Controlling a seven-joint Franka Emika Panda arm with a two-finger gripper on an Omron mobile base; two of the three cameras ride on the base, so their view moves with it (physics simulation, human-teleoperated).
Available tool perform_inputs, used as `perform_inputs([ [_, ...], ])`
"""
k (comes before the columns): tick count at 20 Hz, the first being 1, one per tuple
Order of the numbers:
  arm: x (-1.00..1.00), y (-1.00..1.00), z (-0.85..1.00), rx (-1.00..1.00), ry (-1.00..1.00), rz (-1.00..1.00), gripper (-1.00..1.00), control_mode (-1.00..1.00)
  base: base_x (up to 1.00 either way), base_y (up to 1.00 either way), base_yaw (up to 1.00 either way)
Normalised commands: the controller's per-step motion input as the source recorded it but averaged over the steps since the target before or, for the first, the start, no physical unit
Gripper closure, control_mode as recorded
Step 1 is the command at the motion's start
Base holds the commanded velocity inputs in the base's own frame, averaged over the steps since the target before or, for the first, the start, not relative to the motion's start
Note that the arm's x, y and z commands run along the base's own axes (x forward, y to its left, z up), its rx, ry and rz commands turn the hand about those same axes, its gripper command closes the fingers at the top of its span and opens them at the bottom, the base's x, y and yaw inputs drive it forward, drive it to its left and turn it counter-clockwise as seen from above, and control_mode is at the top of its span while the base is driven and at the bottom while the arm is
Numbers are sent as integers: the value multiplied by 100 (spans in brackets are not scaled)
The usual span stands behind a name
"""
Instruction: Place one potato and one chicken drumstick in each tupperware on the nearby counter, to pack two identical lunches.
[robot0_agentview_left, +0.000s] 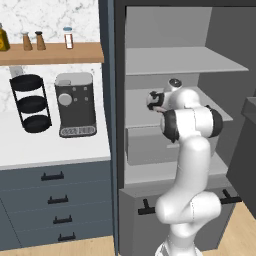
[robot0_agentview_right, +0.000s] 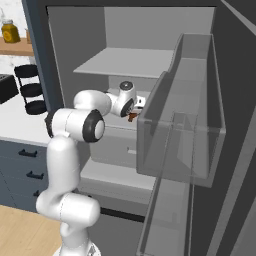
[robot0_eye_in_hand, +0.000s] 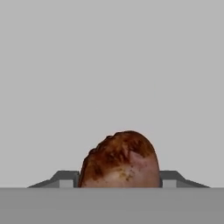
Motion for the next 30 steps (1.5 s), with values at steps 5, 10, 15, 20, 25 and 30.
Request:
perform_inputs([
  [5,-25,0,0,2,0,0,100,-100,0,0,0],
  [10,-68,0,2,3,-1,0,100,-100,0,0,0],
  [15,-100,0,27,13,-3,0,100,-100,0,0,0],
  [20,-100,0,79,10,-1,0,100,-100,0,0,0],
  [25,-100,6,53,10,3,12,100,-100,0,0,0],
  [30,-100,57,7,-7,2,27,100,-100,0,0,0],
])
